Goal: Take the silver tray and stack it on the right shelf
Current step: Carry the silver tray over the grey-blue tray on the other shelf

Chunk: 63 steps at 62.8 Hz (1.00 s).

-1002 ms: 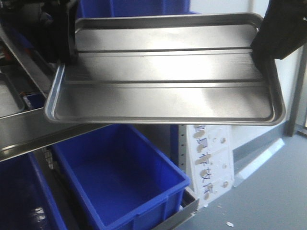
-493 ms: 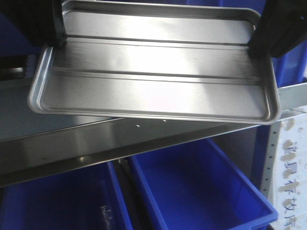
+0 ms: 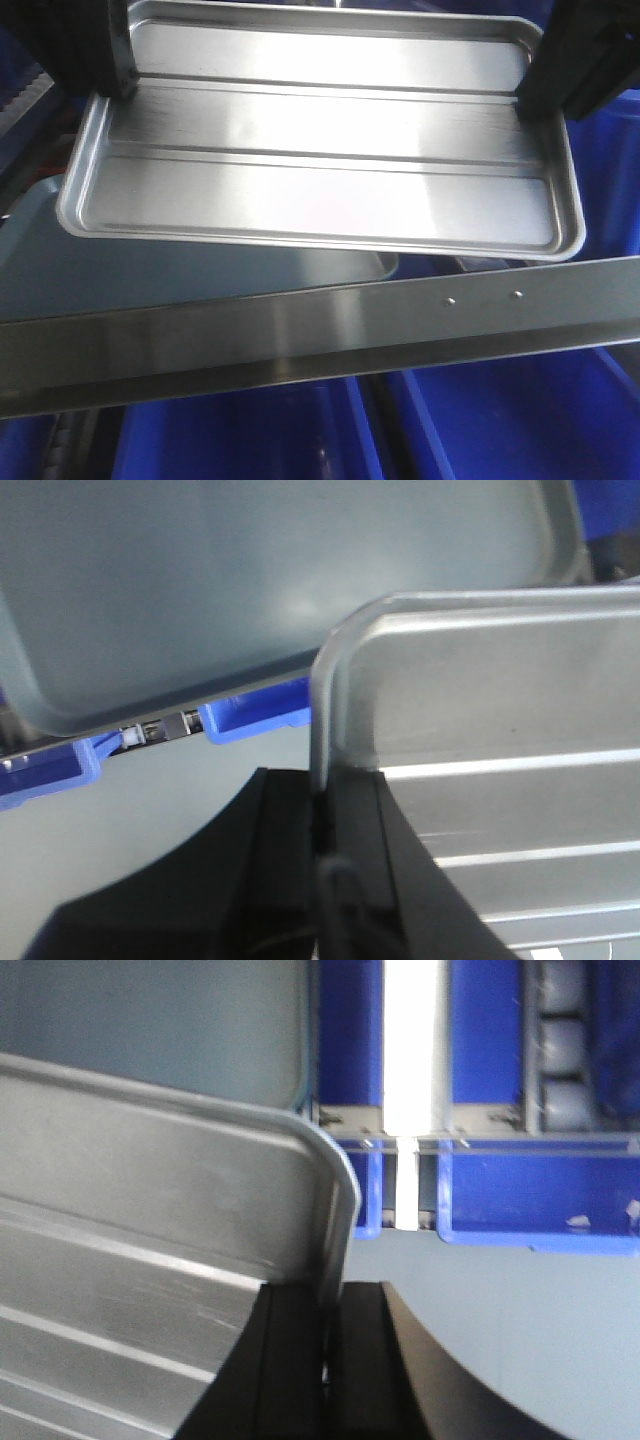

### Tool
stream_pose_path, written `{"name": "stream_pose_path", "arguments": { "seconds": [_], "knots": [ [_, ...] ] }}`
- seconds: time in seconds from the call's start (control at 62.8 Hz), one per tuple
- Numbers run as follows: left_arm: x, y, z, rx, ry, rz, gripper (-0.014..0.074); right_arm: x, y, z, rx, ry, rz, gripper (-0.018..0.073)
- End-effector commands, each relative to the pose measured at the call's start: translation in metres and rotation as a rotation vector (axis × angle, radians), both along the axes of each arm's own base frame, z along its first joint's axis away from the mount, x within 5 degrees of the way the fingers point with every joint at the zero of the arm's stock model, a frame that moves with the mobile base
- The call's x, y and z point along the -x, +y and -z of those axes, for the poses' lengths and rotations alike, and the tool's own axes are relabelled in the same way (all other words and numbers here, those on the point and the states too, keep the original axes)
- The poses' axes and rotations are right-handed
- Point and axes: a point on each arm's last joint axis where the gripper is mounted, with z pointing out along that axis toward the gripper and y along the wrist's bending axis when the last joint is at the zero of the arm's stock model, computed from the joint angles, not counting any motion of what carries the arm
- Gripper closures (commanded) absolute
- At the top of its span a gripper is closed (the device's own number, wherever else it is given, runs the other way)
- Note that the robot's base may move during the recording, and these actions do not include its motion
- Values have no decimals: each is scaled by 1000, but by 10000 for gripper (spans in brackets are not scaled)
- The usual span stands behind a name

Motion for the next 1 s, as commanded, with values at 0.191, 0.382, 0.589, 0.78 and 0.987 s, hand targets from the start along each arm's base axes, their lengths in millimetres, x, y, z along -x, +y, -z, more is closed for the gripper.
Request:
{"name": "stream_pose_path", "arguments": {
  "seconds": [0.191,0.382,0.589,0.78,0.987],
  "knots": [
    [3,22,-21,-108,-77,-55,689,0,-9,-16,61,-77,-8,503],
    [4,23,-21,-117,-69,-60,689,0,-9,-16,61,-77,-8,503],
    [4,23,-21,-118,-68,-60,689,0,-9,-16,61,-77,-8,503],
    [4,23,-21,-118,-68,-60,689,0,-9,-16,61,-77,-8,503],
    [6,25,-20,-130,-45,-69,689,0,-9,-16,61,-77,-8,503]
  ]
}}
